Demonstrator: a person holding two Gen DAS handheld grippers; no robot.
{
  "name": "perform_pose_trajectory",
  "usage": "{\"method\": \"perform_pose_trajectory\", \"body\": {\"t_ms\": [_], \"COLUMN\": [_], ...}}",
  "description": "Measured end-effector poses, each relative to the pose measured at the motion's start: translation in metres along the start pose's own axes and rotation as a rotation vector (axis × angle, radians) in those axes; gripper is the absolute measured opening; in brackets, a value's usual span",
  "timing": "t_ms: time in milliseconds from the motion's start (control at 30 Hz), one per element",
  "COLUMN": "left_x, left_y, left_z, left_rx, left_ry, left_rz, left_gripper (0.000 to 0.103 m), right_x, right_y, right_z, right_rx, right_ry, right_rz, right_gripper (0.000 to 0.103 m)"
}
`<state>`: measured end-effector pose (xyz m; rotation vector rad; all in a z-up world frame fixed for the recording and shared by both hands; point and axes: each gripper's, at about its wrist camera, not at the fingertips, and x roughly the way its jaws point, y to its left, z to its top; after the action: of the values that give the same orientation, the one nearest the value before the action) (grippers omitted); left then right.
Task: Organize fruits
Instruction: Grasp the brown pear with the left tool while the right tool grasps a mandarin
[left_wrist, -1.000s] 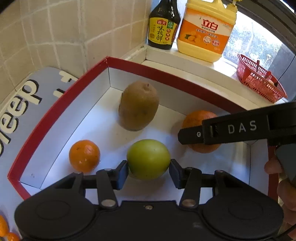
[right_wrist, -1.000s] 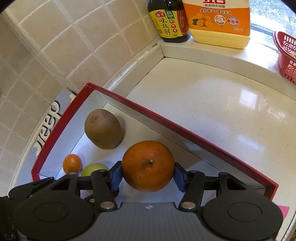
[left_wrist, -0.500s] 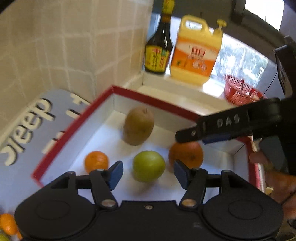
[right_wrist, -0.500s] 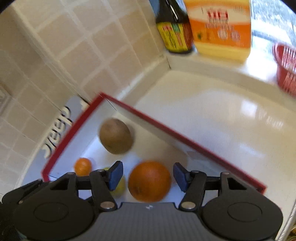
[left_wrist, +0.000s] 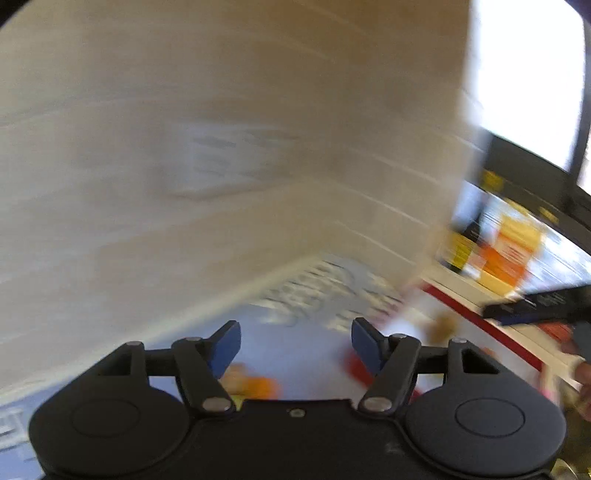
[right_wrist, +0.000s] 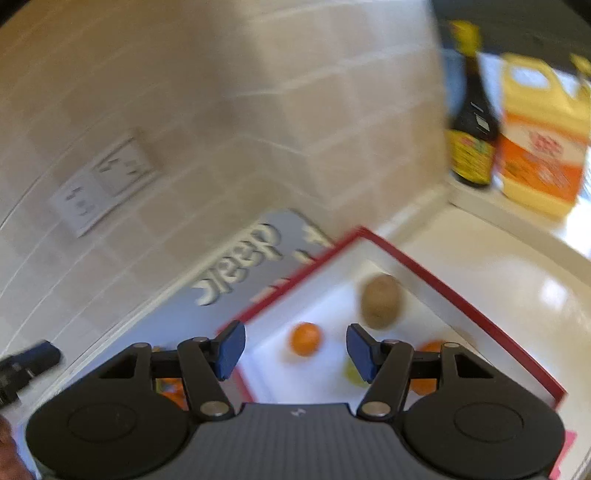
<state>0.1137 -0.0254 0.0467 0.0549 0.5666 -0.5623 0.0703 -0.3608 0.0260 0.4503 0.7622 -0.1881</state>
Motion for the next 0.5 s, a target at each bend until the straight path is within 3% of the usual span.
{"method": "perform_pose_trajectory", "body": {"t_ms": [100,233,333,500], "left_x": [-0.031,-0.046,-0.042,-0.008], "left_y": [0.047,0.089,0.106,0.113], "left_z": [-0.007,-0.029,-0.049,-0.082], "left_rx": [-0.104,-0.195,-0.242,-0.282], "left_ry": [-0.036,-0.031,-0.001,0.090], "left_rz": [0.129,0.208,0.207,0.118], "left_gripper": [0.079,0.079,0.079,0.079], "right_x": [0.007,0.029,0.053,0.099], "right_y": [0.037,0.094,0.128,0.167], "right_z": [0.002,-0.007,-0.019,-0.052], "right_rx": [-0.077,-0.192,-0.254,-0.332], "right_ry": [0.017,0.064,0.125,0.243], "right_rz": [0.049,0.091,0.125,0.140], "right_gripper": [0.063,0.063,0.063,0.062]}}
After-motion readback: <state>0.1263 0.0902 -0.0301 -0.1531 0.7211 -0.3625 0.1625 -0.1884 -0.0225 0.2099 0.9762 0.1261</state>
